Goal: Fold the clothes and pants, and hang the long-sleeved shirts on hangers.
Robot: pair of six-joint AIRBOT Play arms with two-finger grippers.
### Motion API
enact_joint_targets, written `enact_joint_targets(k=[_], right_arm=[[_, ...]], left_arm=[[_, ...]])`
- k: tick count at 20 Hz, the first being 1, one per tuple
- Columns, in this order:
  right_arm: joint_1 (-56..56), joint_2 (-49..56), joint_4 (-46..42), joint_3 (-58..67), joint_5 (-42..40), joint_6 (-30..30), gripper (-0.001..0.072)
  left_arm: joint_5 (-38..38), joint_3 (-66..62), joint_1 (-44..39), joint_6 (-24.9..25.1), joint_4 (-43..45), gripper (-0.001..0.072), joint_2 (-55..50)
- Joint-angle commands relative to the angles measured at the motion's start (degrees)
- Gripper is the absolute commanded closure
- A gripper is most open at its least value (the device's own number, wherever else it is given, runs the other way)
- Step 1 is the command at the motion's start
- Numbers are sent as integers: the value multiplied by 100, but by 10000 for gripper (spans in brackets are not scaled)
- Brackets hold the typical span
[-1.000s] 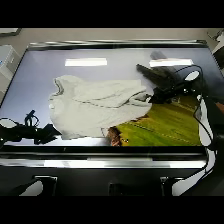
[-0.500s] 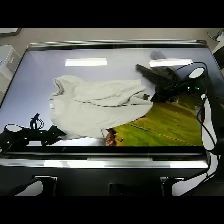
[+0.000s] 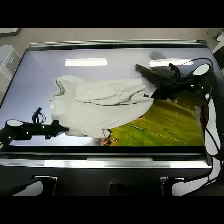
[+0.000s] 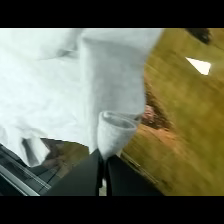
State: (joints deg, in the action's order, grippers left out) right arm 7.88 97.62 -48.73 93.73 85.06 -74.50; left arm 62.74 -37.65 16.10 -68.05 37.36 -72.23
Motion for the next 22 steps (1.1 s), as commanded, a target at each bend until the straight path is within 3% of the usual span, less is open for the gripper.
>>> enact_joint_targets(k=[1, 4, 7, 9, 13, 16, 19, 22], right_arm=[[-284, -579, 413, 13, -485, 258, 682], [-802, -1318, -9, 13, -2024, 212, 682], [-1204, -2033, -754, 17, -3569, -350, 682], [-1355, -2433, -1058, 184, -3956, -533, 682], [-1390, -3388, -1244, 776, -3543, -590, 682], [-1390, -4332, -1268, 1080, -3025, -691, 682], [-1390, -5268, -1668, 1150, -2629, -1335, 683], [-1390, -5718, -2124, 1150, -2398, -1829, 683]], left_arm=[[363, -1239, -22, -35, -205, 684, -7], [295, -3307, -22, -341, -168, 684, -11], [140, -5578, -22, -758, 391, 684, -13], [133, -6975, -22, -986, 828, 684, -7], [229, -8835, -11, -1576, 1574, 684, 393], [476, -8389, -11, -2046, 2310, 684, 1620], [960, -7954, -11, -2721, 3257, 684, 2798], [1016, -7952, -11, -2868, 3781, 684, 3287]])
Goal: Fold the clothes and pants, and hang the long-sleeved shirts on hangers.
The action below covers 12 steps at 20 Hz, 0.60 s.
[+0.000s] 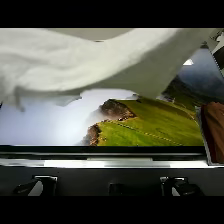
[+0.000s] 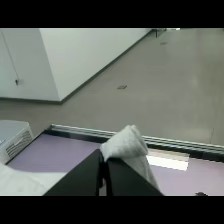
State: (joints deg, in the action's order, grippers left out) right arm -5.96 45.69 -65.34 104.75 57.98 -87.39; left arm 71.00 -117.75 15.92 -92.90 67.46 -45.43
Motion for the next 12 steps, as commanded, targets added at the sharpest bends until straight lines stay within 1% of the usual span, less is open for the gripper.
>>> enact_joint_targets(k=[1, 3, 5, 9, 10, 12], right_arm=[[-7, -531, -562, 46, 372, -586, 683], [-7, -291, -693, 46, 463, -605, 683], [-7, 195, -686, 46, 538, -603, 682], [-7, 1635, -667, 46, 732, -601, 681], [-7, 2079, -588, 46, 807, -599, 681], [-7, 2966, -535, 46, 826, -533, 680]], left_arm=[[192, 61, 7, -380, 763, 685, 579], [190, 68, 4, -332, 686, 684, 291], [190, 81, 4, -15, 433, 684, -271], [186, 533, -11, 308, -269, 683, -1996], [184, 658, -61, 317, -299, 683, -2487], [162, 804, -240, 546, -302, 683, -3560]])
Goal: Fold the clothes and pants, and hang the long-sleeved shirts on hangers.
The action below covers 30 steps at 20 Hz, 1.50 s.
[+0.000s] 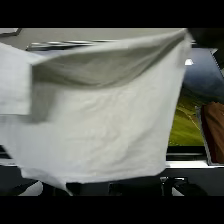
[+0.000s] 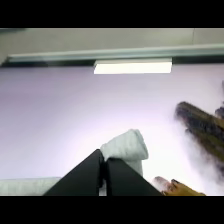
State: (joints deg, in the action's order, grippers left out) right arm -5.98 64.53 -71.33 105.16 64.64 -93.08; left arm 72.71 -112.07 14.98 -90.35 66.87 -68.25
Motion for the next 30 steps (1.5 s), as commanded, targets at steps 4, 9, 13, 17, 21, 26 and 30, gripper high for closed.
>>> enact_joint_targets(k=[4, 9, 13, 17, 21, 26, 30], right_arm=[[-4, 2815, -166, 4, -343, 315, 680], [-4, 4393, -282, 4, -1722, 417, 679], [13, 4800, -282, 4, -2282, 229, 562], [319, 4291, -254, 11, -1478, -376, 205], [1401, 3451, 402, 9, 428, 245, 150], [2500, 3248, 1443, -511, 2695, 1272, 180], [2774, 2841, 1878, -2597, 2426, 1749, 193]], left_arm=[[-669, 243, -634, 894, -240, 683, -3268], [-2046, 214, -883, 940, -249, 683, -4732], [-2155, 212, -883, 938, -284, 609, -4990], [-885, -420, -629, 717, -280, 247, -4776], [273, -625, -94, -81, -260, 248, -3939], [1290, -431, 350, -446, 0, 249, -2892], [1543, 166, 358, -446, 66, 250, -2275]])
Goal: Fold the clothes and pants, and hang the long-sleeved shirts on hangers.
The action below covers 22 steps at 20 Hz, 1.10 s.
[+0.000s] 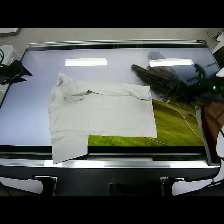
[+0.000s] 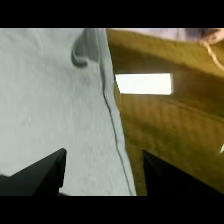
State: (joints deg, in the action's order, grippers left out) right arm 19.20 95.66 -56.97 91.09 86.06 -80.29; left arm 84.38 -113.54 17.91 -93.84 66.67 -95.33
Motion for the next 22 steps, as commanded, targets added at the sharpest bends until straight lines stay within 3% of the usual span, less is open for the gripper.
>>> enact_joint_targets(k=[1, 8, 9, 10, 22], right_arm=[[254, -398, 472, -1742, 138, 590, 192], [238, -638, 562, -3746, -295, 1137, 199], [238, -638, 568, -3864, -330, 1202, 279], [238, -638, 560, -3936, -363, 1246, 307], [236, -636, 444, -3965, -927, 1303, 247]], left_arm=[[417, 411, 55, -96, 85, 250, 531], [544, 507, 35, -96, 81, 250, 671], [544, 507, 24, -94, 83, 250, 671], [544, 509, 9, -94, 83, 250, 671], [542, 509, -13, -70, 83, 250, 671]])
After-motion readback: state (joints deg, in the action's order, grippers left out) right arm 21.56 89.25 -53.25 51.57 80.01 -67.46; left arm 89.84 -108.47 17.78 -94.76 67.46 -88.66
